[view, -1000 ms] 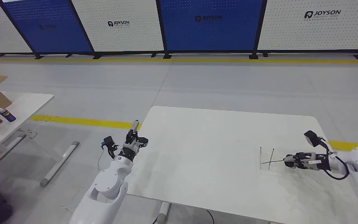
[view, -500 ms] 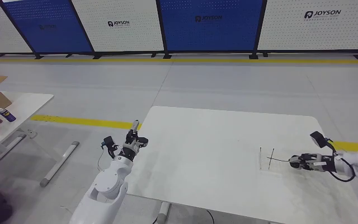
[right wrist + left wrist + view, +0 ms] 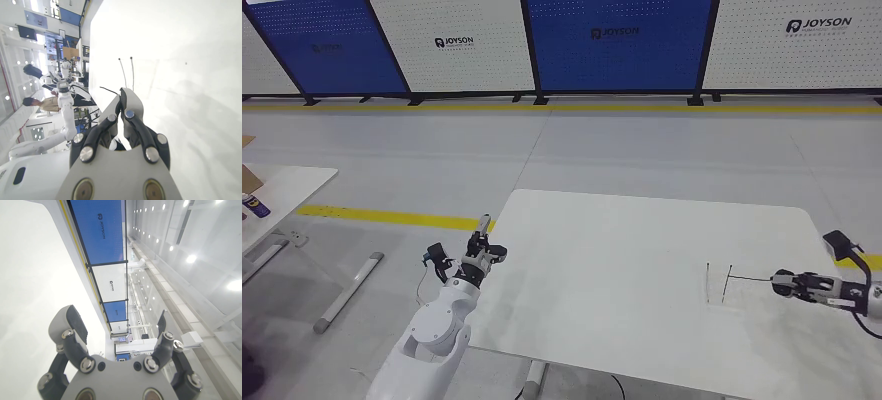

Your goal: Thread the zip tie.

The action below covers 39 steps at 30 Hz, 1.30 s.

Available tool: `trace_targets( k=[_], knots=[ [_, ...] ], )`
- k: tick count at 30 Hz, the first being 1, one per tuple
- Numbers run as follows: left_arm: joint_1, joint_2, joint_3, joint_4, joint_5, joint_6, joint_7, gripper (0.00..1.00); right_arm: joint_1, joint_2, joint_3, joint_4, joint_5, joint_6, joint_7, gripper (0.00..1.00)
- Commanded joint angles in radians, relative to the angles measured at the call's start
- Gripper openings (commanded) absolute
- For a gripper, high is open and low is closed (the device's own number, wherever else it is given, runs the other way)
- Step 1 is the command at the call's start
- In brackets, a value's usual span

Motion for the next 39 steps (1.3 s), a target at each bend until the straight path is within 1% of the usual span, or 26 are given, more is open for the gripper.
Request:
trace_targets(
  k=[1,8,10,13,14,15,19,22,24,25,27,28,39],
  knots=[
    [0.0,0.0,0.0,0.0,0.0,0.0,0.0,1.0,-0.058,0.016,0.038,-0.098,-0.027,0.026,-0.011,0.0],
    [0.0,0.0,0.0,0.0,0.0,0.0,0.0,1.0,-0.058,0.016,0.038,-0.098,-0.027,0.026,-0.011,0.0],
    [0.0,0.0,0.0,0.0,0.0,0.0,0.0,1.0,-0.077,0.011,0.021,-0.115,-0.041,0.03,-0.052,0.0],
    [0.0,0.0,0.0,0.0,0.0,0.0,0.0,1.0,-0.09,0.004,0.005,-0.146,-0.027,-0.007,-0.091,0.0],
    [0.0,0.0,0.0,0.0,0.0,0.0,0.0,1.0,-0.092,0.002,0.004,-0.159,-0.01,-0.031,-0.093,0.0],
    [0.0,0.0,0.0,0.0,0.0,0.0,0.0,1.0,-0.093,-0.001,0.005,-0.179,0.012,-0.038,-0.098,0.0],
    [0.0,0.0,0.0,0.0,0.0,0.0,0.0,1.0,-0.091,-0.007,0.003,-0.267,0.038,-0.038,-0.103,0.0],
    [0.0,0.0,0.0,0.0,0.0,0.0,0.0,1.0,-0.088,-0.014,-0.016,-0.341,0.004,-0.038,-0.127,0.0],
    [0.0,0.0,0.0,0.0,0.0,0.0,0.0,1.0,-0.085,-0.019,-0.03,-0.376,-0.021,-0.038,-0.148,0.0],
    [0.0,0.0,0.0,0.0,0.0,0.0,0.0,1.0,-0.081,-0.024,-0.047,-0.398,-0.039,-0.038,-0.159,0.0],
    [0.0,0.0,0.0,0.0,0.0,0.0,0.0,1.0,-0.065,-0.034,-0.079,-0.391,-0.046,-0.038,-0.179,0.0],
    [0.0,0.0,0.0,0.0,0.0,0.0,0.0,1.0,-0.048,-0.044,-0.111,-0.374,-0.026,-0.016,-0.173,0.0],
    [0.0,0.0,0.0,0.0,0.0,0.0,0.0,1.0,-0.048,-0.044,-0.111,-0.374,-0.026,-0.016,-0.173,0.0]
  ],
)
